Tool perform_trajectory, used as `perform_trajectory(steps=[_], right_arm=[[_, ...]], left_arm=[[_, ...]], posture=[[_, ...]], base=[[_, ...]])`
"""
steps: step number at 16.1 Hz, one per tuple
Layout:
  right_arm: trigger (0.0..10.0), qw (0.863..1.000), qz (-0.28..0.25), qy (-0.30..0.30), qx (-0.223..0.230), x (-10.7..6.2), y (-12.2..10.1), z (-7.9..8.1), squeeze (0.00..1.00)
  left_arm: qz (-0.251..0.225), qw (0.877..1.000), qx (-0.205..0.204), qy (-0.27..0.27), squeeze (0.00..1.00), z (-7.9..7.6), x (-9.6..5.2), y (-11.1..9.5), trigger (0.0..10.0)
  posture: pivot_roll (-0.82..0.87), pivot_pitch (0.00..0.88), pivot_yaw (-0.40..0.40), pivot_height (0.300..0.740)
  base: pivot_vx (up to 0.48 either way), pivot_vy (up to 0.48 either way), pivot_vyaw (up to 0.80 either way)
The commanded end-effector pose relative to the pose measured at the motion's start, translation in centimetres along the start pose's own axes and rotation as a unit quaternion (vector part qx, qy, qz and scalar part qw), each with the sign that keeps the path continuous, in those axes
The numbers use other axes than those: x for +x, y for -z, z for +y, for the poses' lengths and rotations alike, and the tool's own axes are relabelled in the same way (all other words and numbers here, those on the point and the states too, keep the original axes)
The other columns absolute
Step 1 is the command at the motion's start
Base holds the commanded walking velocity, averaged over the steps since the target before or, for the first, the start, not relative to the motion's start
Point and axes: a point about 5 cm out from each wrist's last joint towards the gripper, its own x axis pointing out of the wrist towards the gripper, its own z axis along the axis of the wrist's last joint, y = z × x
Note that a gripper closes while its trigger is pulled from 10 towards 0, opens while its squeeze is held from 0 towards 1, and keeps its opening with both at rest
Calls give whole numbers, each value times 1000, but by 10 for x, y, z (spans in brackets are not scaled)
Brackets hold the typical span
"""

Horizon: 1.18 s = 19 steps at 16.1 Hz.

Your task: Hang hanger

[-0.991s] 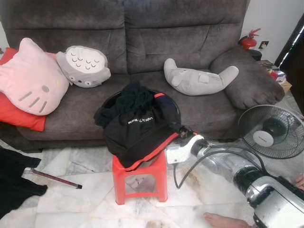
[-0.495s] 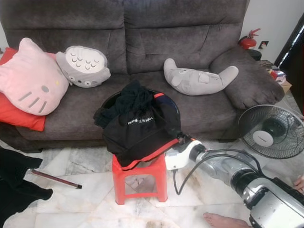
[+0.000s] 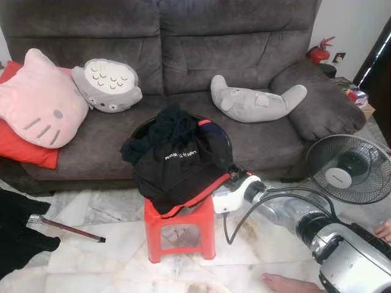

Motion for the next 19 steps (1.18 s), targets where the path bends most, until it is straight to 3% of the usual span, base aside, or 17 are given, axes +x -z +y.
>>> perform_trajectory(steps=[1,6,10,11,12,19], right_arm=[[10000,1000,0,4,-6,3,3,-6,0],[10000,999,-41,-11,0,3,-10,0,0],[10000,1000,-27,-4,-10,4,-4,-4,0],[4353,1000,-23,-4,-10,5,-3,-5,0],[0,1000,-10,0,-11,5,1,-6,0],[0,1000,-4,-8,4,3,3,-4,0]], left_arm=[[-22,1000,-2,8,0,-4,1,-9,10000],[-22,1000,0,10,0,-4,1,-9,10000],[-22,1000,-1,10,0,-4,1,-8,10000],[-21,1000,-1,10,0,-5,1,-8,10000],[-21,1000,-1,10,0,-5,1,-8,10000],[-21,1000,1,11,0,-5,1,-8,10000]], posture=[[-95,65,6,740],[-90,69,7,740],[-91,67,7,740],[-90,63,6,740],[-90,63,6,740],[-86,61,5,740]], base=[[0,0,0],[0,0,0],[0,0,0],[0,0,0],[0,0,0],[0,0,0]])
